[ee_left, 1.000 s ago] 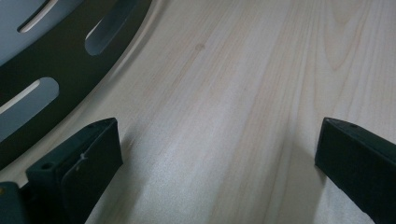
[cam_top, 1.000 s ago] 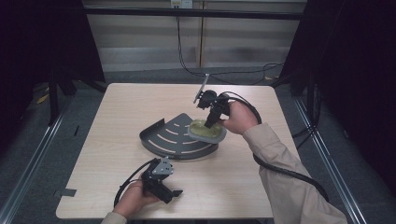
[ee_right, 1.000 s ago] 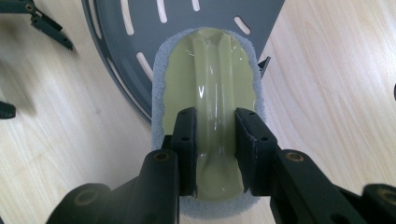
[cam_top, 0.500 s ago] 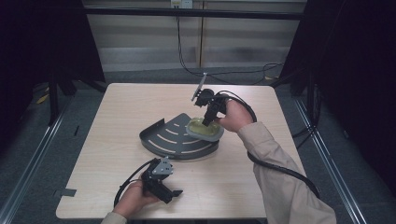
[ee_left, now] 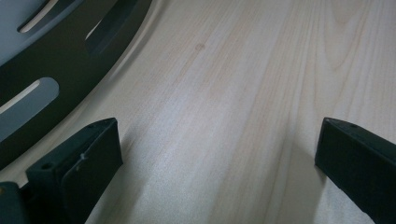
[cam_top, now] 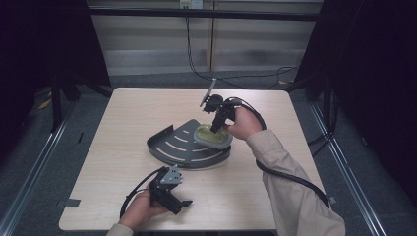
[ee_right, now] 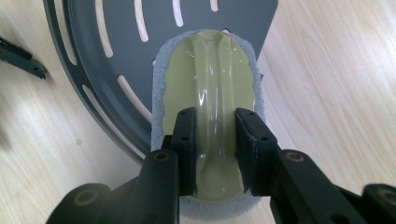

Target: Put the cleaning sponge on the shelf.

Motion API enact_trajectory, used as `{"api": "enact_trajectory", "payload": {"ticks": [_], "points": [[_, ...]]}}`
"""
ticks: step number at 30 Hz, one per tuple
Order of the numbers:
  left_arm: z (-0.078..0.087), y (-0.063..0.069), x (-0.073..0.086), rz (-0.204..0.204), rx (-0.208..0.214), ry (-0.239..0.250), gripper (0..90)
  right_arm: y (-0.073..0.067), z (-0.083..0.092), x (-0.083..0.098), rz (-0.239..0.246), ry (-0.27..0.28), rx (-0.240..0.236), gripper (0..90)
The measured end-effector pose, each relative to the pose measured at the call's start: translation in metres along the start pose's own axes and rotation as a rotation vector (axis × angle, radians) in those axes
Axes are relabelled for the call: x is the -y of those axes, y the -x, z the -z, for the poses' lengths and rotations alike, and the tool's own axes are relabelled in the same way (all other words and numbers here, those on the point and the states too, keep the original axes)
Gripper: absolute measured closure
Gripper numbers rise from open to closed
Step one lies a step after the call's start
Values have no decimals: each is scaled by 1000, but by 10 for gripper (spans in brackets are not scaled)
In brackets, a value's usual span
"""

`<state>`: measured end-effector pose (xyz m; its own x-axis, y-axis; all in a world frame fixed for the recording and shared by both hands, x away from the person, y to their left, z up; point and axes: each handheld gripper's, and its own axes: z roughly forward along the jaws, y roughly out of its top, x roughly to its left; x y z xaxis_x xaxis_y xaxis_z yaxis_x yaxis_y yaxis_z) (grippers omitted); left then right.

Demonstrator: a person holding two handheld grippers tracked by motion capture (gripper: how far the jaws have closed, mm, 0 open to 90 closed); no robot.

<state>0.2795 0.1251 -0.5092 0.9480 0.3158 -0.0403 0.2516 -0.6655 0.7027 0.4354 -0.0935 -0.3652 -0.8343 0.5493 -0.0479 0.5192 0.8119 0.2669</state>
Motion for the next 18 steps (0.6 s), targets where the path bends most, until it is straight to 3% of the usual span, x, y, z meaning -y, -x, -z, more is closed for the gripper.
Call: {"api": "enact_trajectory", "payload": {"ticks": [12, 18], "points": [[0, 0, 0, 0, 0, 0, 0, -4, -8, -4, -11, 25, -12, 704], [0, 0, 0, 0, 0, 0, 0, -9, -15, -8, -42, 38, -2, 704]]}}
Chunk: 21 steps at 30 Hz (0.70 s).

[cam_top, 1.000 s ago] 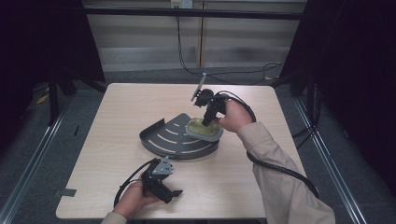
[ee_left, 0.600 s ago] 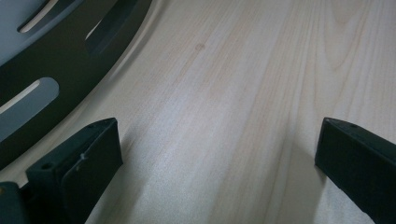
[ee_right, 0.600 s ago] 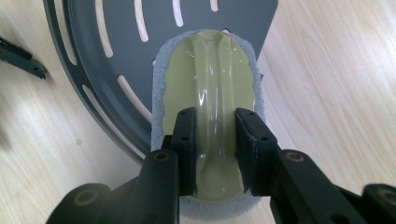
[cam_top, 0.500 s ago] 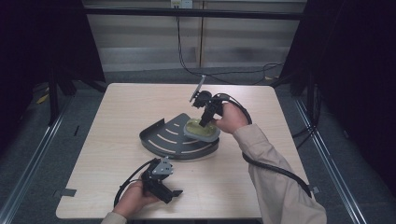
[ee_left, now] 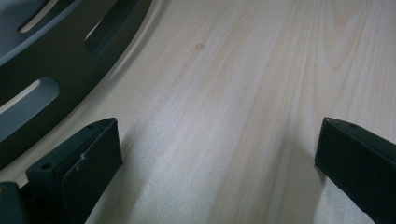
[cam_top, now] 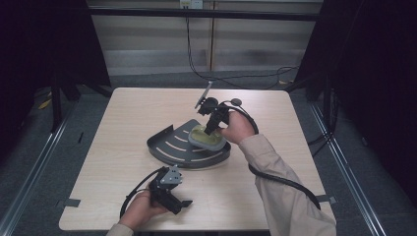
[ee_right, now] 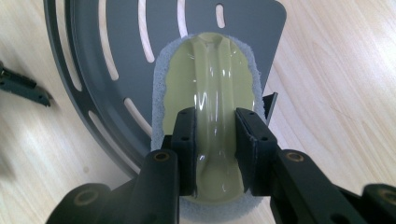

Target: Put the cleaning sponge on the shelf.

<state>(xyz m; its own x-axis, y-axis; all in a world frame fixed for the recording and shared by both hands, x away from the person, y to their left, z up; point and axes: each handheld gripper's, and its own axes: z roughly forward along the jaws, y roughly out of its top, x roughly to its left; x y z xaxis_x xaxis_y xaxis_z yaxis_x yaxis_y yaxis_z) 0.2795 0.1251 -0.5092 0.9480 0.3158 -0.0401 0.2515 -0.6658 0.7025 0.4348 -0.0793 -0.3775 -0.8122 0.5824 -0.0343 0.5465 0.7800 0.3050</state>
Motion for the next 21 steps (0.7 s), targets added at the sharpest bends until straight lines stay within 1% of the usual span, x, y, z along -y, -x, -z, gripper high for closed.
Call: {"api": "enact_trajectory", "payload": {"ticks": [5, 8, 10, 11, 13, 21], "points": [[0, 0, 0, 0, 0, 0, 0, 0, -5, 0, -23, 12, -4, 704], [0, 0, 0, -1, 0, 0, 0, 2, -11, 3, -43, 17, 0, 703], [0, 0, 0, -1, 0, 0, 0, 2, -15, 6, -58, 17, -8, 703], [0, 0, 0, -1, 0, -1, 0, 3, -16, 7, -58, 13, -7, 703], [0, 0, 0, 0, 0, 0, 0, 4, -19, 8, -69, 29, -16, 702], [0, 0, 0, -1, -3, 0, 0, 3, -20, 9, -73, 33, -15, 702]]}}
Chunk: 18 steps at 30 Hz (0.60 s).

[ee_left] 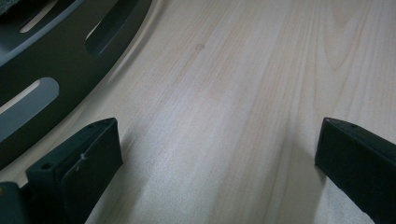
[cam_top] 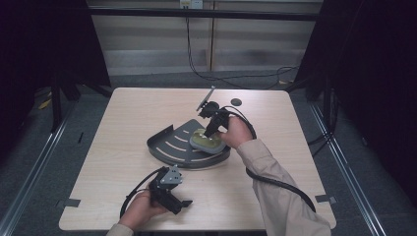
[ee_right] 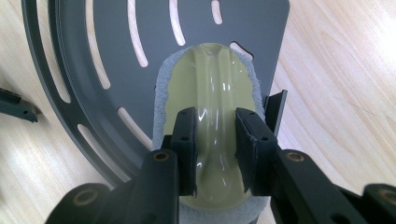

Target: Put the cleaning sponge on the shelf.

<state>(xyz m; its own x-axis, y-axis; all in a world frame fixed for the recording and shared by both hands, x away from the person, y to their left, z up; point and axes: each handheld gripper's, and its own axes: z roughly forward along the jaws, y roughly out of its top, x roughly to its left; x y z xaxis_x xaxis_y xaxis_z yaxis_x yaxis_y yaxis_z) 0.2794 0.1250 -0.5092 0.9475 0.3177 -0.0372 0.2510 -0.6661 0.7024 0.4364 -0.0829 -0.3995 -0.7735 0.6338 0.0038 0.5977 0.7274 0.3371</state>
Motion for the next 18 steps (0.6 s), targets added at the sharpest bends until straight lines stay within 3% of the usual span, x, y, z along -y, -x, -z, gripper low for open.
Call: {"api": "enact_trajectory", "payload": {"ticks": [9, 14, 18], "points": [[0, 0, 0, 1, 3, 0, 0, -2, 1, -4, 8, 11, 23, 703], [0, 0, 0, 0, 0, 0, 0, -3, 0, -6, -4, 26, 6, 703], [0, 0, 0, 0, 0, 0, 0, -4, -7, -4, -10, 5, -9, 703]]}}
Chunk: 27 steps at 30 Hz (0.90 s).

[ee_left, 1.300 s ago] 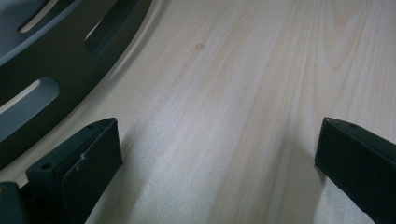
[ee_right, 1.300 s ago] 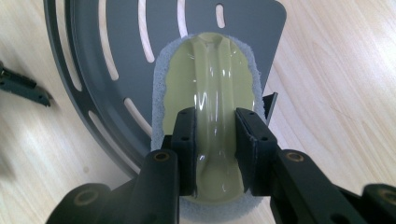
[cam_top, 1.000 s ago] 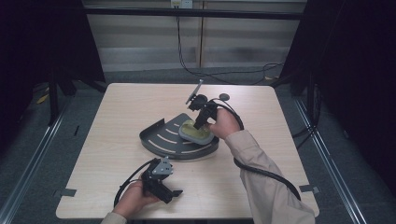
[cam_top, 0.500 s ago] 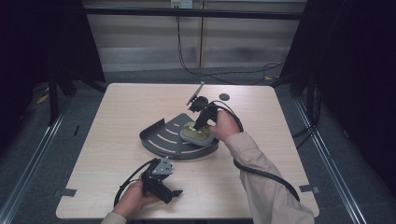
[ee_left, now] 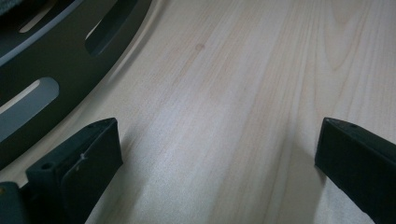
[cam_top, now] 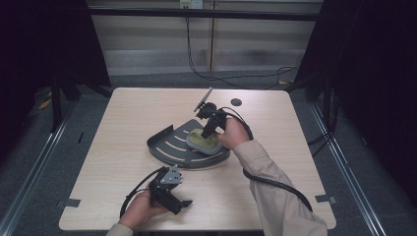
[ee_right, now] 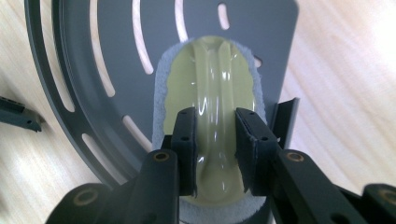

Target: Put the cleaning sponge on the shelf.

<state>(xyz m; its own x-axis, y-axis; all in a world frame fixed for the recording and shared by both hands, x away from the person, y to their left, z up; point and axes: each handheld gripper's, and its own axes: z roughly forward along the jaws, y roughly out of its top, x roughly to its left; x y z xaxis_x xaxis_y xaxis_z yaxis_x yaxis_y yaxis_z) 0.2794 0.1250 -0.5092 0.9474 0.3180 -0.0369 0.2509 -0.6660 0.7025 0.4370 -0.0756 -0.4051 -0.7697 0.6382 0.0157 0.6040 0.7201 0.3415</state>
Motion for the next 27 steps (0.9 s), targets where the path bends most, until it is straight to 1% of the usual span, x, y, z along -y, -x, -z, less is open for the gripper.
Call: {"api": "enact_trajectory", "payload": {"ticks": [3, 6, 9, 12, 15, 27], "points": [[0, 0, 0, 0, 0, 0, 0, 0, -3, 3, 0, -7, -2, 703], [0, 0, 0, 0, 0, 0, 0, 2, -5, 8, -13, -13, -9, 703], [0, 0, 0, 0, 0, 0, 0, 3, -5, 10, -20, -16, -13, 703], [0, 0, 0, 0, 0, 0, 0, 3, -5, 14, -23, -20, -7, 703], [0, 0, 0, 0, 0, 0, 0, 4, -5, 17, -31, -20, -13, 703], [0, 0, 0, 2, -2, 5, 0, 6, -8, 28, -60, -25, -11, 701]]}}
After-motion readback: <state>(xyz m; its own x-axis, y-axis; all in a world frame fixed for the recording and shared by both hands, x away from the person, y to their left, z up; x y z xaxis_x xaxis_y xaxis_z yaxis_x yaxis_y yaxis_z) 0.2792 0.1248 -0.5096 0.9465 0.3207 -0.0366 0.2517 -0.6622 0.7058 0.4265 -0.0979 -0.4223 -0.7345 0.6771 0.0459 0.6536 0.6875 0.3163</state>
